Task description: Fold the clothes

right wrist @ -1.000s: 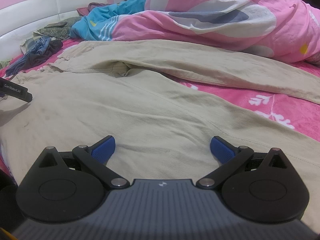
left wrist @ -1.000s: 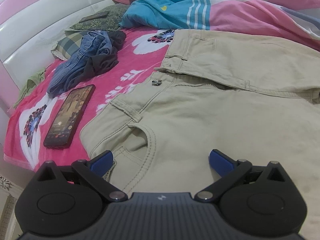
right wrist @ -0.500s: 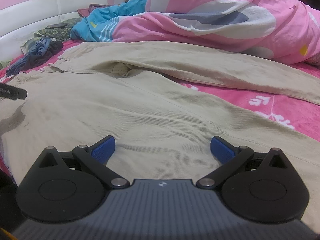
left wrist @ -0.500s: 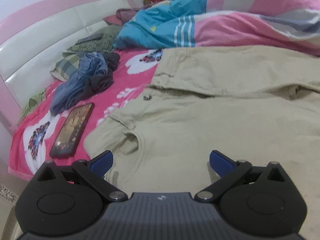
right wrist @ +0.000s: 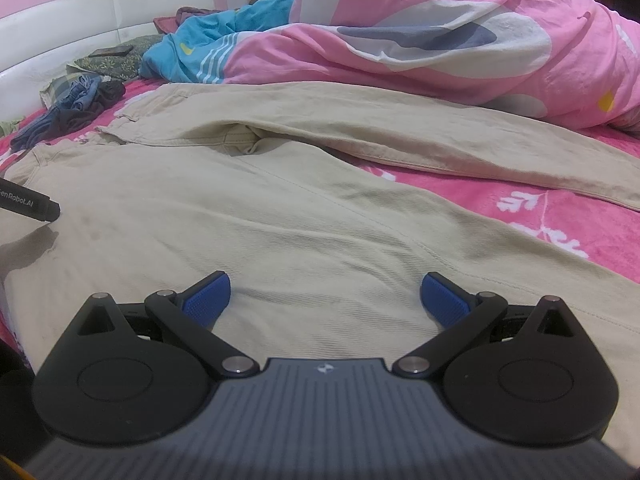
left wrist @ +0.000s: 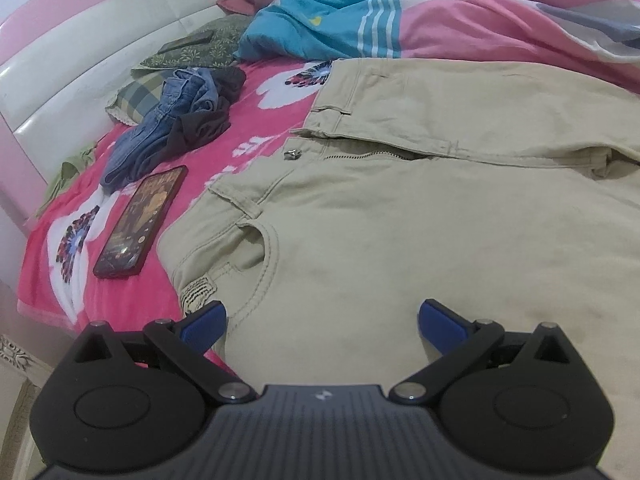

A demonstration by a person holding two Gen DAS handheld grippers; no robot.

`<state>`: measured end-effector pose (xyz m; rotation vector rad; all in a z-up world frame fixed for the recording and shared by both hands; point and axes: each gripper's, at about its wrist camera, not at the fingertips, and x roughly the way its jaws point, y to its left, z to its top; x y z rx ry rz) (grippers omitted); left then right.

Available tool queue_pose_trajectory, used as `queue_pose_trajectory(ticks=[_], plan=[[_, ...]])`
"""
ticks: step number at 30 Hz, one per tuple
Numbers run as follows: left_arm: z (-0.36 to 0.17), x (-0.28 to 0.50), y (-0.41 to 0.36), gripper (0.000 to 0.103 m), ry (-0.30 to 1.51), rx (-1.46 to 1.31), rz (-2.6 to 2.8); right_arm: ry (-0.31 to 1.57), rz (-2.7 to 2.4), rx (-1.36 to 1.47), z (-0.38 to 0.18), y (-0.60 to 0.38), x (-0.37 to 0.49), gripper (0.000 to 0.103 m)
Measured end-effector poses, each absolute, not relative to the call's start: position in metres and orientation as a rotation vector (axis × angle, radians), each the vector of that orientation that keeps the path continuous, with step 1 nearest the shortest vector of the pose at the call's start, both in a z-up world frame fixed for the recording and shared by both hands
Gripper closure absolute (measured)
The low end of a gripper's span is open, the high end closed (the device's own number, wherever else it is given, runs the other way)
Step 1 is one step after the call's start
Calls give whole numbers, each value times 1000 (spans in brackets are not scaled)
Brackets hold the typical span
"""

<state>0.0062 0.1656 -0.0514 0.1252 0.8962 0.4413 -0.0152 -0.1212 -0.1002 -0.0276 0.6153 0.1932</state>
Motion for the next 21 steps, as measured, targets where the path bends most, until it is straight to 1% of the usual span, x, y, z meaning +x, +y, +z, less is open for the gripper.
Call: queue_pose_trajectory(ticks=[21], plan=[[-52, 10, 164, 0, 915, 120, 443, 604, 193, -28, -102, -123, -16, 1]])
